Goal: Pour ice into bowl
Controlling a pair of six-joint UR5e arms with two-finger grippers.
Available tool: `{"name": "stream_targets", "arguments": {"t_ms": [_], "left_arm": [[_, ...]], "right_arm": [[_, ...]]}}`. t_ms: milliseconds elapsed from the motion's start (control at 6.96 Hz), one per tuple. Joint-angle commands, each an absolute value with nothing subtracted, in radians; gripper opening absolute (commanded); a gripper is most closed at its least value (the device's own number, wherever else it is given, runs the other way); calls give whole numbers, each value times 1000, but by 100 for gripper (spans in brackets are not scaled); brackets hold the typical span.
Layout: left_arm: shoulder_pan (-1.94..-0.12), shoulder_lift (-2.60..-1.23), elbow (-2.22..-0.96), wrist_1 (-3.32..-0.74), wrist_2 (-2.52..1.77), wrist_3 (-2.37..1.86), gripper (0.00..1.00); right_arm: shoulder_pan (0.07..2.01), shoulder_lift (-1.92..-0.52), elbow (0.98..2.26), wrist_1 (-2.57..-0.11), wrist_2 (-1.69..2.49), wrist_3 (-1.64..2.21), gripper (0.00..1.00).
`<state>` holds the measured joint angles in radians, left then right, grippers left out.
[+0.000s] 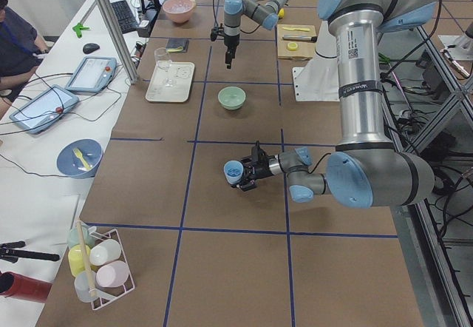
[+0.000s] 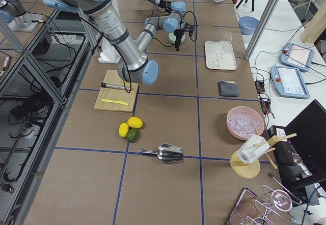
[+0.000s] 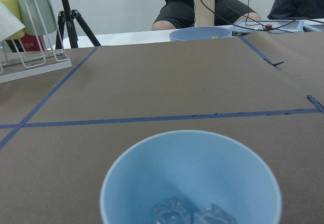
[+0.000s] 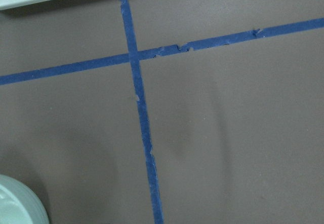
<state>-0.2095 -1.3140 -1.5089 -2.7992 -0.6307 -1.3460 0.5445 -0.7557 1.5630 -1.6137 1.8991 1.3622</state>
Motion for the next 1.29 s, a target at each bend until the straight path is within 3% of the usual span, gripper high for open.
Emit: {"name": "stream_targets", "arguments": {"t_ms": [0, 144, 287, 718, 862, 1149], "left_arm": [[-238, -1318, -1508, -2801, -650, -1325, 74], [-247, -1325, -1508, -2804, -650, -1321, 34], [-280, -1359, -1511, -2834, -664, -1268, 0], [-376, -1454, -1630, -2951, -719, -941, 0], [-373, -1494, -1634, -2942, -721, -937, 0], [-368, -1659, -1619, -2903, -826, -809, 0]], "right_arm": [[545, -756, 1563, -1612, 1899, 1362, 100], [545, -764, 1563, -1611, 1899, 1362, 100], [545, -765, 1563, -1611, 1898, 1361, 100], [543, -866, 1642, -1548, 1891, 1356, 100], [543, -940, 1693, -1481, 1894, 1358, 100], [545, -960, 1717, -1480, 1891, 1358, 100]]}}
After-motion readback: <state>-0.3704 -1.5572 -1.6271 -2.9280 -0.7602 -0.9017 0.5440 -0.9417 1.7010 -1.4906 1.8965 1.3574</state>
